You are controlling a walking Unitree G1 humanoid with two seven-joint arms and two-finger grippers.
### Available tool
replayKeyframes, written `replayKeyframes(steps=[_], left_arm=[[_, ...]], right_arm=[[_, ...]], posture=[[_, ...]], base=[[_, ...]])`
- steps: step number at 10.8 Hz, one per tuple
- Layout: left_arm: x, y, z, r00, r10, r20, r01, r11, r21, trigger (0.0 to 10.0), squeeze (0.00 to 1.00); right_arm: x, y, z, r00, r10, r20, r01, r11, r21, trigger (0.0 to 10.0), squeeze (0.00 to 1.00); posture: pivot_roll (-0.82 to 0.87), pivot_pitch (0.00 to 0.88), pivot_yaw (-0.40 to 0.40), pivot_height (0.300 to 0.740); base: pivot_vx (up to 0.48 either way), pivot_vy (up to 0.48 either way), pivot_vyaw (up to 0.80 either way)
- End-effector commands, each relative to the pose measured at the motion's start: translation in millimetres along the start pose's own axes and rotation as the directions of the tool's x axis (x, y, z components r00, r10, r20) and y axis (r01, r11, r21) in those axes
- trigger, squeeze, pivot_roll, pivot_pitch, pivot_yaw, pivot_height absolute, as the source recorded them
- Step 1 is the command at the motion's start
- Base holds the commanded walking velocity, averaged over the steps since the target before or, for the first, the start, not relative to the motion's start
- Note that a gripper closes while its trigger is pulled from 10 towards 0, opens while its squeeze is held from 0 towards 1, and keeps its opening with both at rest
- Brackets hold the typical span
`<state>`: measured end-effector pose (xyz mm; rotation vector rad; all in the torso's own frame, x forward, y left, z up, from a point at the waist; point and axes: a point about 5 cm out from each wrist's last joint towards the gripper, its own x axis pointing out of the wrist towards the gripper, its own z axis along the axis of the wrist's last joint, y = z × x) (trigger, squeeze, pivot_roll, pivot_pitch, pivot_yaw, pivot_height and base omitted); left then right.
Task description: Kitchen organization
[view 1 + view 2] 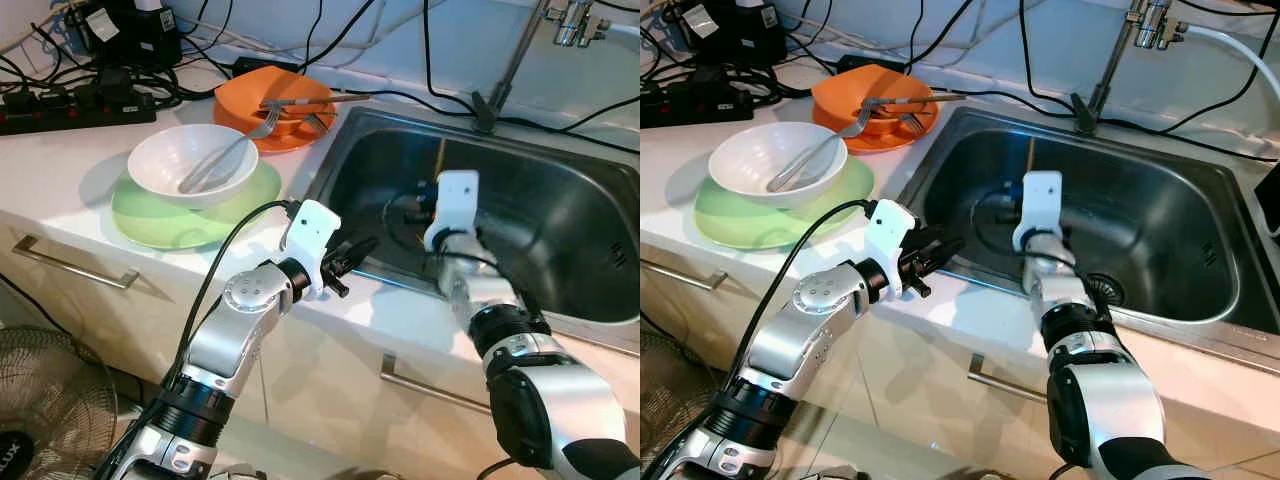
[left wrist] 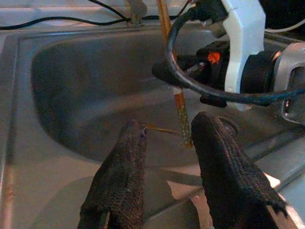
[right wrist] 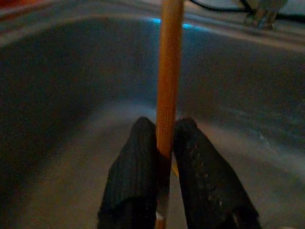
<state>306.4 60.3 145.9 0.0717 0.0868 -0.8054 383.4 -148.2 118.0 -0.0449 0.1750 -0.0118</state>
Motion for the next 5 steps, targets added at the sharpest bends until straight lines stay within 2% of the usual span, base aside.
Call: replayKeyframes(steps=[1,4,5], left_arm=[[0.5,-3.9,-7.9,0.999,-0.016,-0.044,0.016,1.000,-0.006,10.0,0.00],[0.2,-5.9,-9.4,0.999,-0.025,-0.045,0.024,1.000,-0.011,10.0,0.00],[0.0,-6.5,-9.9,0.999,-0.025,-0.044,0.024,1.000,-0.012,10.0,0.00]], right_arm=[[1.3,-0.9,2.3,1.000,-0.002,-0.003,0.002,1.000,0.014,10.0,1.00],[1.8,-0.2,2.6,1.000,-0.003,-0.001,0.003,1.000,0.019,10.0,1.00],[2.8,-1.1,13.0,0.998,-0.014,0.063,0.014,1.000,-0.003,10.0,1.00]], posture=[[0.08,0.004,-0.079,0.740],[0.07,0.000,-0.080,0.740],[0.07,0.000,-0.079,0.740]], base=[[0.000,0.000,0.00],[0.000,0.000,0.00],[0.000,0.000,0.00]])
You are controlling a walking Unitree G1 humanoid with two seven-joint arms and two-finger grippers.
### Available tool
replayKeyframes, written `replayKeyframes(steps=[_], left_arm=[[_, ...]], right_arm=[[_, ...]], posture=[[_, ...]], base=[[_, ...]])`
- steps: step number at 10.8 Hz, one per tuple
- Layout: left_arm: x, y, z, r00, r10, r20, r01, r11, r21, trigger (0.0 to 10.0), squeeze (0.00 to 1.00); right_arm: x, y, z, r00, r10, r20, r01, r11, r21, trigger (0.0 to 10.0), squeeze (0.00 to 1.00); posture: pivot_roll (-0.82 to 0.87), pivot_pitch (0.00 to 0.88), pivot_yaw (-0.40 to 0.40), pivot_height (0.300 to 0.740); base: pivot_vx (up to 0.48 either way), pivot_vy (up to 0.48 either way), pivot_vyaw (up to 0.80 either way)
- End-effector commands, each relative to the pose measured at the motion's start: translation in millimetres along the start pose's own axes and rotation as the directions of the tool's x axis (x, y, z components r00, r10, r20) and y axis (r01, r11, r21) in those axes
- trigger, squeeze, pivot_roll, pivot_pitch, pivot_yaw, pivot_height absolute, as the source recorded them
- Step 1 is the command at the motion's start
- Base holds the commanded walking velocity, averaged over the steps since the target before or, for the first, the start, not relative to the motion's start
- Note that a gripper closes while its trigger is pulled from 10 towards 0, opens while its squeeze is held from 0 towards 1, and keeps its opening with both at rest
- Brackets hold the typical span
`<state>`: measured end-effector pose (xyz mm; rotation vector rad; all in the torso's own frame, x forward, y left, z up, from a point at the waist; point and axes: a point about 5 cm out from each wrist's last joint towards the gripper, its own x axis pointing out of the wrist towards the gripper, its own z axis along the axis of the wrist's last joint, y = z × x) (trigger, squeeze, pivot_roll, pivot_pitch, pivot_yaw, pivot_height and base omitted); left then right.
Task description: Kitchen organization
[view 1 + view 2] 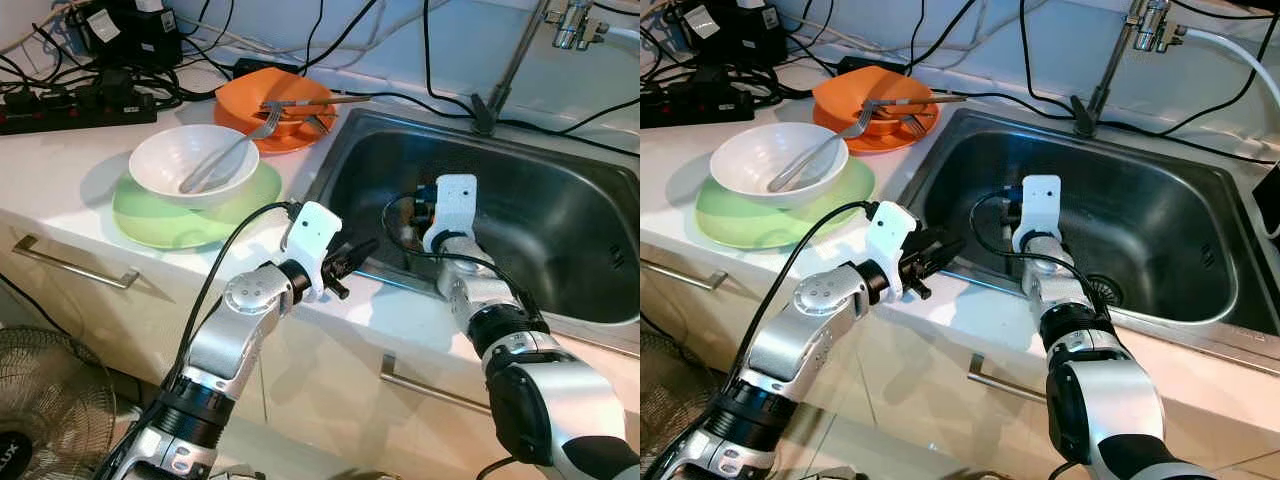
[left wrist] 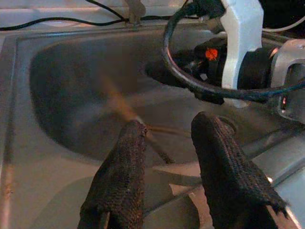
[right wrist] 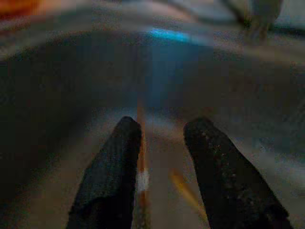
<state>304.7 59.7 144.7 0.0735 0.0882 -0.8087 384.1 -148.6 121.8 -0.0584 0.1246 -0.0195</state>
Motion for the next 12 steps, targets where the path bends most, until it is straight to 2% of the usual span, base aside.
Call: replayKeyframes(steps=[1,2,3,4,5,6,8,9,12], left_arm=[[0.2,-4.6,-9.3,0.999,-0.013,-0.040,0.013,1.000,-0.010,10.0,0.00],[-0.6,-3.9,-9.4,1.000,0.000,-0.031,0.000,1.000,-0.010,10.0,0.00],[-0.9,-3.6,-9.4,1.000,0.008,-0.024,-0.008,1.000,-0.011,10.0,0.00],[-0.5,-2.6,-8.0,1.000,0.030,-0.002,-0.030,1.000,-0.009,10.0,0.00],[-0.3,-2.5,-7.9,0.999,0.033,0.001,-0.033,0.999,-0.007,10.0,0.00],[-0.6,-2.3,-8.3,0.999,0.044,0.005,-0.044,0.999,-0.005,10.0,0.00],[-1.7,1.1,-7.7,0.997,0.074,0.026,-0.074,0.997,0.001,10.0,0.00],[-2.5,2.7,-6.9,0.996,0.082,0.034,-0.082,0.997,0.004,10.0,0.00],[-3.1,8.1,0.0,0.986,0.141,0.094,-0.144,0.989,0.025,10.0,0.00]], right_arm=[[4.2,-3.9,23.3,0.994,-0.016,0.106,0.018,1.000,-0.018,10.0,0.00],[2.3,-10.8,48.2,0.965,-0.020,0.261,0.022,1.000,-0.004,10.0,0.00],[-0.9,-14.7,57.9,0.944,-0.021,0.328,0.026,1.000,-0.009,10.0,0.00],[-13.9,-23.7,70.0,0.893,-0.012,0.449,0.042,0.997,-0.058,10.0,0.00],[-19.5,-26.4,69.7,0.880,-0.007,0.474,0.051,0.996,-0.079,10.0,0.00],[-34.8,-29.1,59.8,0.869,0.015,0.495,0.045,0.993,-0.108,10.0,0.00],[-57.3,-27.8,37.1,0.886,0.022,0.463,0.021,0.996,-0.088,10.0,0.00],[-64.7,-21.0,33.8,0.889,0.030,0.457,0.001,0.998,-0.068,10.0,0.00],[-69.5,0.7,9.9,0.924,0.066,0.376,-0.060,0.998,-0.027,10.0,0.00]], posture=[[0.07,0.000,-0.078,0.740],[0.06,0.000,-0.078,0.740],[0.05,0.000,-0.078,0.740],[0.04,0.000,-0.079,0.740],[0.04,0.000,-0.080,0.740],[0.03,0.000,-0.079,0.740],[0.02,0.000,-0.074,0.740],[0.01,0.002,-0.070,0.740],[0.02,0.019,-0.069,0.740]], base=[[0.000,0.000,0.00],[0.000,0.000,0.00],[0.000,0.000,0.00],[0.000,0.000,0.00],[0.000,0.000,0.00],[0.000,0.000,0.00],[0.000,0.000,0.00],[0.000,0.000,0.00],[0.000,0.000,0.00]])
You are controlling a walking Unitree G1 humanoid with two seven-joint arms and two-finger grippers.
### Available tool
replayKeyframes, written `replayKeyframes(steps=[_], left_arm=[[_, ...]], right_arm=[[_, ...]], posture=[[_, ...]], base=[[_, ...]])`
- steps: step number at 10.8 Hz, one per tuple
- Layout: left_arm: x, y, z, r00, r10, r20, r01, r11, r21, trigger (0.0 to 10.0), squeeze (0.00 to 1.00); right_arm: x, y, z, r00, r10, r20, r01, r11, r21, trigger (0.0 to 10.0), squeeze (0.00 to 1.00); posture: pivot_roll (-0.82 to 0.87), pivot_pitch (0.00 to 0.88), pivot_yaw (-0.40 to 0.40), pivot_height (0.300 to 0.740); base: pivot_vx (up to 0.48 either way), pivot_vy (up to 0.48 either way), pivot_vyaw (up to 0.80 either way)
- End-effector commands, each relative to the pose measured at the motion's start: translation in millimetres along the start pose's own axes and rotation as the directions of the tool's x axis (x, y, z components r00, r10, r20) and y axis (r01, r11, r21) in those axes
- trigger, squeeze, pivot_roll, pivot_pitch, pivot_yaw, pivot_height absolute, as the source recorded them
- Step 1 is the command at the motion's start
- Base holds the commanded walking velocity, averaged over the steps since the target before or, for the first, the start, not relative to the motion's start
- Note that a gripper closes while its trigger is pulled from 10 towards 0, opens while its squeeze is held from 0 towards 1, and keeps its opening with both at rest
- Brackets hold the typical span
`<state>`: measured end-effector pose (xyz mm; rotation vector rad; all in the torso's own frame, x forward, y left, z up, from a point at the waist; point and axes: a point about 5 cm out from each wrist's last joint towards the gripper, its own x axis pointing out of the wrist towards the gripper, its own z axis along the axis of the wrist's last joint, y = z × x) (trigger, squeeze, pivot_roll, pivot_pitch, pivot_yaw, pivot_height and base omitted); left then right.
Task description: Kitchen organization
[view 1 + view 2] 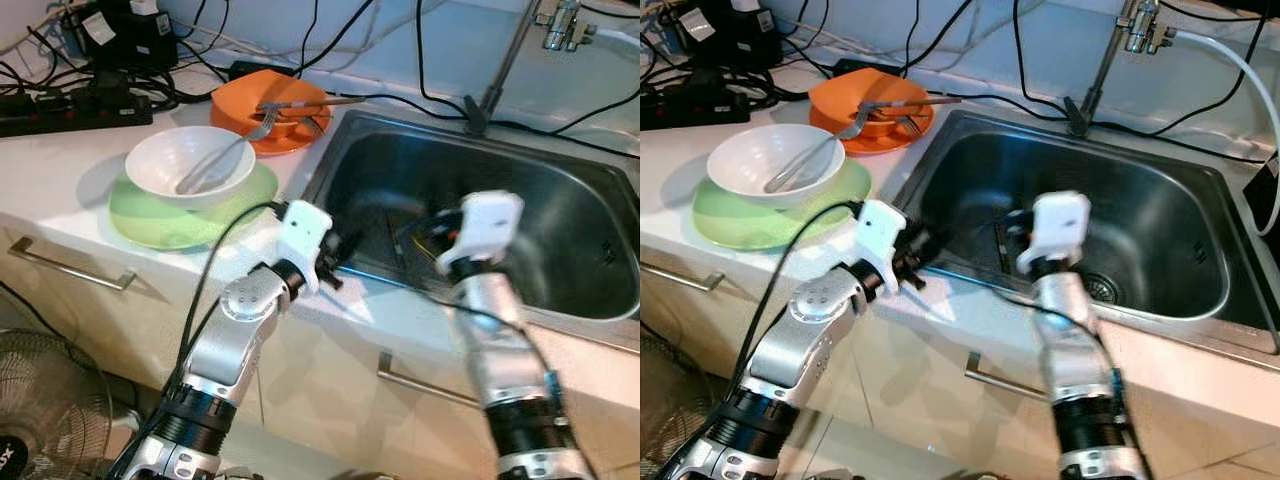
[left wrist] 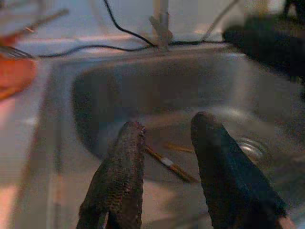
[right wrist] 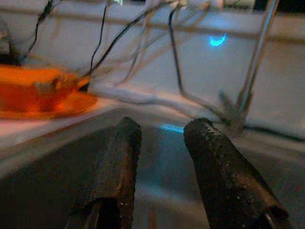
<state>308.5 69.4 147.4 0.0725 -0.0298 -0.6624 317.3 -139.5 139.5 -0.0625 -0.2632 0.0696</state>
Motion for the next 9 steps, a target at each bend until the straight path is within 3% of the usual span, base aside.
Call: replayKeyframes(steps=[1,2,4,6,7,9], left_arm=[[1.0,3.2,3.4,0.999,0.033,0.022,-0.034,0.999,0.022,10.0,0.00],[0.6,7.3,7.0,0.997,0.061,0.046,-0.063,0.997,0.047,10.0,0.00],[-0.1,19.5,22.6,0.980,0.143,0.137,-0.159,0.981,0.111,10.0,0.00],[2.7,27.5,41.8,0.958,0.187,0.216,-0.233,0.950,0.210,10.0,0.00],[3.9,34.2,52.0,0.944,0.216,0.250,-0.272,0.937,0.219,10.0,0.00],[1.8,63.9,69.7,0.886,0.361,0.290,-0.433,0.867,0.244,10.0,0.00]], right_arm=[[-3.6,-0.1,-9.9,0.998,-0.005,-0.057,0.006,1.000,0.008,10.0,0.00],[-4.3,3.1,-13.7,0.996,-0.015,-0.083,0.018,0.999,0.033,10.0,0.00],[-6.5,17.9,-17.5,0.995,0.004,-0.101,0.004,0.996,0.086,10.0,1.00],[-4.4,15.1,-18.3,0.994,-0.008,-0.109,0.015,0.998,0.069,10.0,0.00],[-3.6,15.0,-18.1,0.994,-0.011,-0.109,0.018,0.997,0.069,10.0,0.00],[-2.2,16.8,-18.1,0.994,-0.010,-0.109,0.017,0.997,0.070,10.0,0.00]], posture=[[0.03,0.020,-0.071,0.740],[0.03,0.020,-0.070,0.740],[0.04,0.021,-0.067,0.740],[0.04,0.027,-0.066,0.740],[0.04,0.029,-0.066,0.740],[0.05,0.033,-0.068,0.740]], base=[[0.000,0.000,0.00],[0.000,0.000,0.00],[0.000,0.000,0.00],[0.000,0.000,0.00],[0.000,0.000,0.00],[0.000,0.000,0.00]])
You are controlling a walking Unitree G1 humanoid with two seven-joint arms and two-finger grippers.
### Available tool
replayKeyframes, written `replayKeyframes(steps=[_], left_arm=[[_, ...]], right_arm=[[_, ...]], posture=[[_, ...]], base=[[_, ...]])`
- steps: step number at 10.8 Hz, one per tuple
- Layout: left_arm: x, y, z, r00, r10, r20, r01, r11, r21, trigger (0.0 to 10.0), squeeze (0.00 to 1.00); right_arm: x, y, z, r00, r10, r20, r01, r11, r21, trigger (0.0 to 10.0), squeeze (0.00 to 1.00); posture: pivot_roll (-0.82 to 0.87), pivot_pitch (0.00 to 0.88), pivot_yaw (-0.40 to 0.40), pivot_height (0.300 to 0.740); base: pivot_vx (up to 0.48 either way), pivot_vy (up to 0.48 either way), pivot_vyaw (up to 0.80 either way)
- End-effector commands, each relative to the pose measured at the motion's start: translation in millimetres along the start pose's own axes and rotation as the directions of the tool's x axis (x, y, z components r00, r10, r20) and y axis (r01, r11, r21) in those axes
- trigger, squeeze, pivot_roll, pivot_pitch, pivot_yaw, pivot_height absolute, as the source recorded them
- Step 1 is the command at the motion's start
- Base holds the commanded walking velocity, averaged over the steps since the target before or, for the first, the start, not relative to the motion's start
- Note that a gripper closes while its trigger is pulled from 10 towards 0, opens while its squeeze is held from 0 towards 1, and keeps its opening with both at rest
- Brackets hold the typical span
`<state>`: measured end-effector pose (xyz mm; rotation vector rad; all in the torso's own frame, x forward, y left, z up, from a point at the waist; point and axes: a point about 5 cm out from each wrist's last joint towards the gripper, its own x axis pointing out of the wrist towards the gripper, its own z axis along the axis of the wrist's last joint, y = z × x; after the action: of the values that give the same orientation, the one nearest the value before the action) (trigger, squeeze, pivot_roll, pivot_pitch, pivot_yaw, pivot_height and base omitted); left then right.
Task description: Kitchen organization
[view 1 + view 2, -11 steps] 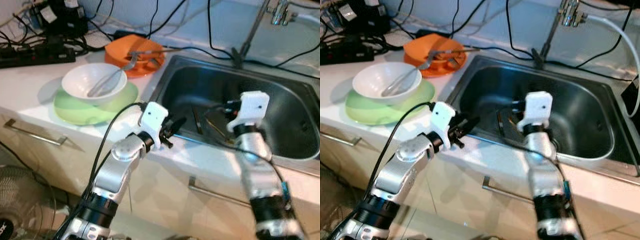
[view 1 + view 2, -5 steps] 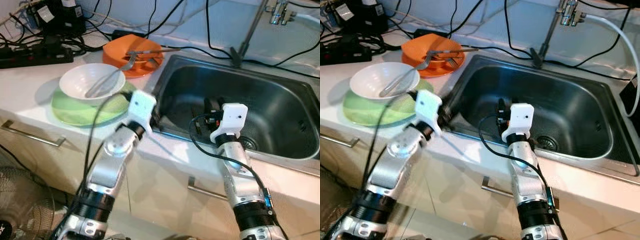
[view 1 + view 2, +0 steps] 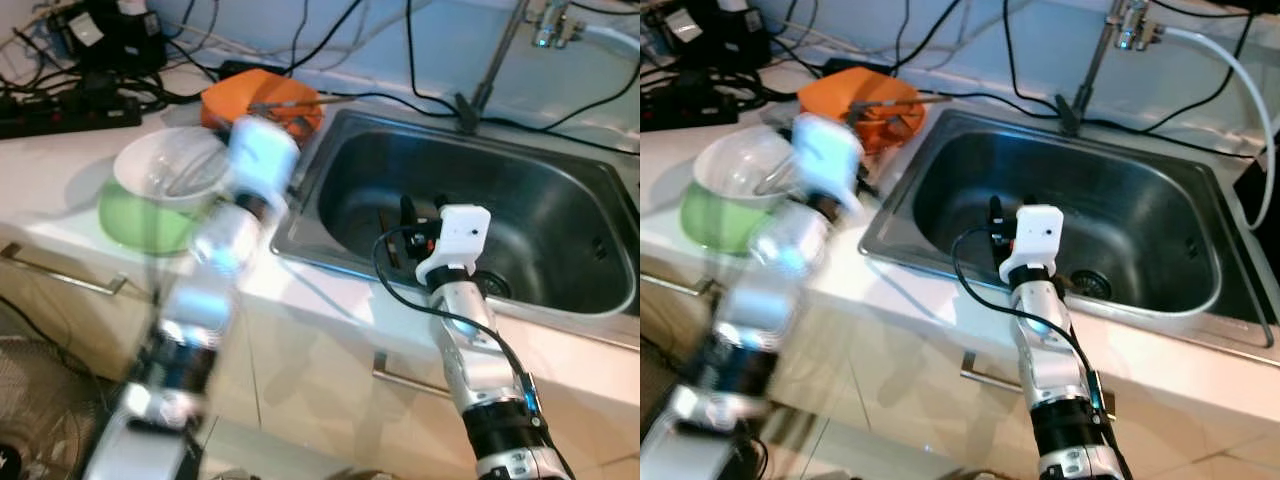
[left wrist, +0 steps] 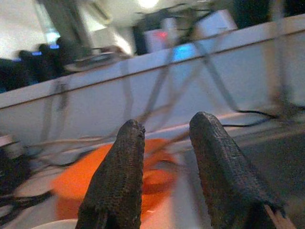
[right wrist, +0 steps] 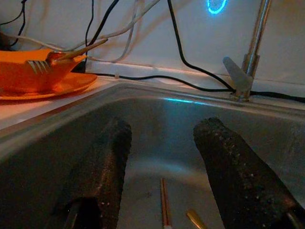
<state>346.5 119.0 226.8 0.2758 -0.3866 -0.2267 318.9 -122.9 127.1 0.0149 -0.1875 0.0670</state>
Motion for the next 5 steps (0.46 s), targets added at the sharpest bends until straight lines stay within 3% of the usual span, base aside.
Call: replayKeyframes(steps=[1,2,5], left_arm=[[1.2,4.9,-5.8,0.999,0.032,-0.031,-0.032,0.999,0.013,10.0,0.00],[3.3,12.3,-6.2,0.998,0.051,-0.043,-0.049,0.998,0.041,10.0,0.00],[11.9,75.3,-6.6,0.976,0.179,-0.122,-0.165,0.979,0.121,10.0,0.00]], right_arm=[[-0.6,-0.9,-6.5,0.999,-0.004,-0.037,0.004,1.000,-0.008,10.0,0.00],[-0.1,-1.1,-6.7,0.999,-0.006,-0.038,0.006,1.000,-0.008,10.0,0.00],[1.2,-0.8,-8.3,0.999,-0.010,-0.046,0.010,1.000,-0.008,10.0,0.00]], posture=[[0.05,0.036,-0.068,0.740],[0.05,0.039,-0.068,0.740],[0.06,0.043,-0.065,0.740]], base=[[0.000,0.000,0.00],[0.000,0.000,0.00],[0.000,0.000,0.00]])
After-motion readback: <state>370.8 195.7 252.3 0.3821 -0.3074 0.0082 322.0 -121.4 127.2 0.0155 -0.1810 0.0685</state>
